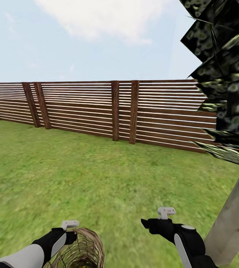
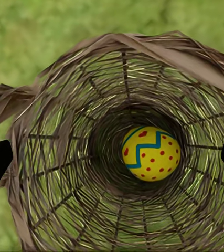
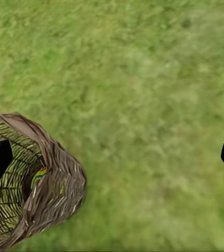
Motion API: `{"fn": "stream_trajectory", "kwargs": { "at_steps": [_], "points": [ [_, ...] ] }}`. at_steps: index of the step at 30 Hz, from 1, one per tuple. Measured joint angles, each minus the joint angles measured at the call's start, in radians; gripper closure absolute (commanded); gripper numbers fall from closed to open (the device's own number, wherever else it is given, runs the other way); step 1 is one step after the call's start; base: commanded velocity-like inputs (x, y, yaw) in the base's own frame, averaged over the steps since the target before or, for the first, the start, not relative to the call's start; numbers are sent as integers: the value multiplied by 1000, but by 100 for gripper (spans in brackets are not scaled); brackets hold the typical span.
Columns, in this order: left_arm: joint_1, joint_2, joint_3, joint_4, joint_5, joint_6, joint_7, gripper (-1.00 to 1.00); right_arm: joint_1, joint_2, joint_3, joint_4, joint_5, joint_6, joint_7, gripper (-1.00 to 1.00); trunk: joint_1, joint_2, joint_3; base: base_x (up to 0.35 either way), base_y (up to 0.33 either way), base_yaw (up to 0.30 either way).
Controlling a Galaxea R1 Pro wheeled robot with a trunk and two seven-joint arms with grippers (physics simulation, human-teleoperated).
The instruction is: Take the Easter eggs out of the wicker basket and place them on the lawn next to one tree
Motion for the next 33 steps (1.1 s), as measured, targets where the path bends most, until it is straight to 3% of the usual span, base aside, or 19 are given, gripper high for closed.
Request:
{"fn": "stream_trajectory", "kwargs": {
  "at_steps": [29, 33],
  "points": [
    [1, 0, 0, 0, 0, -3, 0, -100, 1, 1, 2, 18, -1, -2, 0, -100, 111, -203, -91, 0, 0, 0],
    [-22, 4, 2, -23, 0, 20, -15, -100, -22, 2, 12, -4, -14, 4, 9, -100, 111, -203, -91, 0, 0, 0]
  ]
}}
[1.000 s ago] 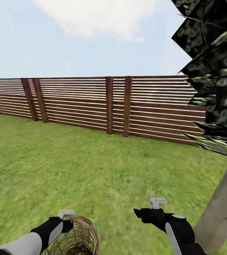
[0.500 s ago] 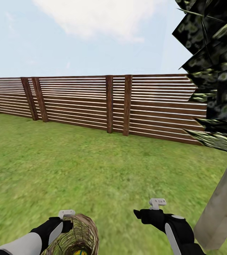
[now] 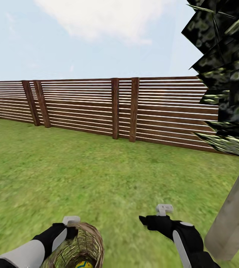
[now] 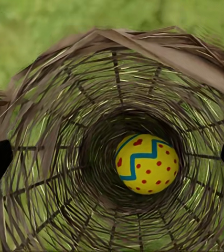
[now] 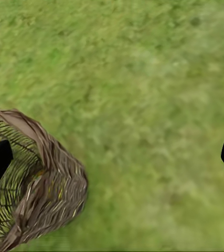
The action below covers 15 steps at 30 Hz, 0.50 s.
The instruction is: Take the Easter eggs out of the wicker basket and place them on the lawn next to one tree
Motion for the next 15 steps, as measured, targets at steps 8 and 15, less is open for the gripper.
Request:
{"fn": "stream_trajectory", "kwargs": {
  "at_steps": [8, 15],
  "points": [
    [-11, 0, 0, -1, 0, 1, 0, -100, -8, 0, 0, -45, 0, 0, 0, -100, 0, 0, 0, 0, 0, 0],
    [-11, 0, 0, -1, 0, 1, 0, -100, -8, 0, 0, -81, 0, 0, 0, -100, 0, 0, 0, 0, 0, 0]
  ]
}}
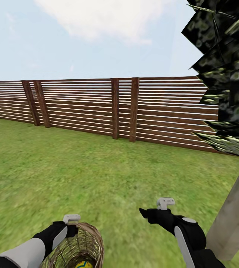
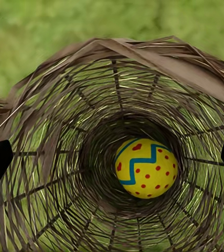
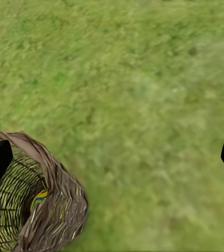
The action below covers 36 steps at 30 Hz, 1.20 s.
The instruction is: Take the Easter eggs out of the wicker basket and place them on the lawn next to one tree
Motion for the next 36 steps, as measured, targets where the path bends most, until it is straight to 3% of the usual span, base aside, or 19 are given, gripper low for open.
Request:
{"fn": "stream_trajectory", "kwargs": {
  "at_steps": [10, 14, 36],
  "points": [
    [7, 4, -3, 3, 1, -1, 18, -100, 12, 3, -8, 34, 6, -4, -2, -100, 0, 0, 0, 0, 0, 0],
    [9, 4, -1, 4, 1, -2, 19, -100, 14, 4, -9, 87, 7, -5, -2, -100, 15, -28, -12, 0, 0, 0],
    [9, 5, -2, 6, 1, -3, 20, -100, 14, 5, -8, 93, 8, -5, -2, -100, 100, -182, -81, 0, 0, 0]
  ]
}}
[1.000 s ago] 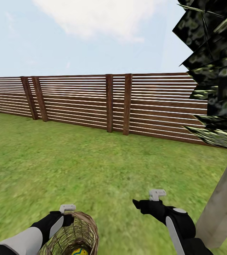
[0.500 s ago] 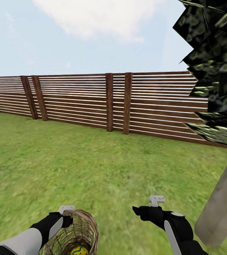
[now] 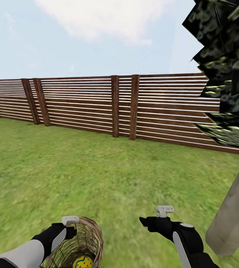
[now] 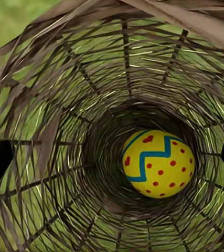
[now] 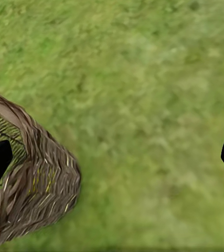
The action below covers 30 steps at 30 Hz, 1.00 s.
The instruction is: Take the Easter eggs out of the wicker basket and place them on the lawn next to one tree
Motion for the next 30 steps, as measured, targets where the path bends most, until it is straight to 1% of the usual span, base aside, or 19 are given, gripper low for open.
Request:
{"fn": "stream_trajectory", "kwargs": {
  "at_steps": [10, 13, 14, 22, 26, 30],
  "points": [
    [0, 0, 0, 0, -1, 5, -3, -100, 0, 1, 1, 0, 0, 0, 0, -100, 38, -70, -31, 0, 0, 0],
    [0, 0, 0, -2, 0, 45, -3, -100, 0, 1, 2, 0, 1, 0, 0, -100, 50, -91, -41, 0, 0, 0],
    [0, 0, 1, -3, 2, 68, -4, -100, 0, 1, 2, 0, 1, 0, 0, -100, 54, -98, -44, 0, 0, 0],
    [-3, 0, 1, -8, 3, 166, -19, -100, 0, 2, 4, 0, 1, 0, 0, -100, 84, -154, -69, 0, 0, 0],
    [-8, 3, 0, -12, 1, 183, -19, -100, 0, 1, 17, 0, 1, 0, 0, -100, 100, -182, -81, 0, 0, 0],
    [-13, 6, 0, -14, 0, 185, -18, -100, 0, 1, 26, 0, 1, 0, 0, -100, 115, -210, -94, 0, 0, 0]
  ]
}}
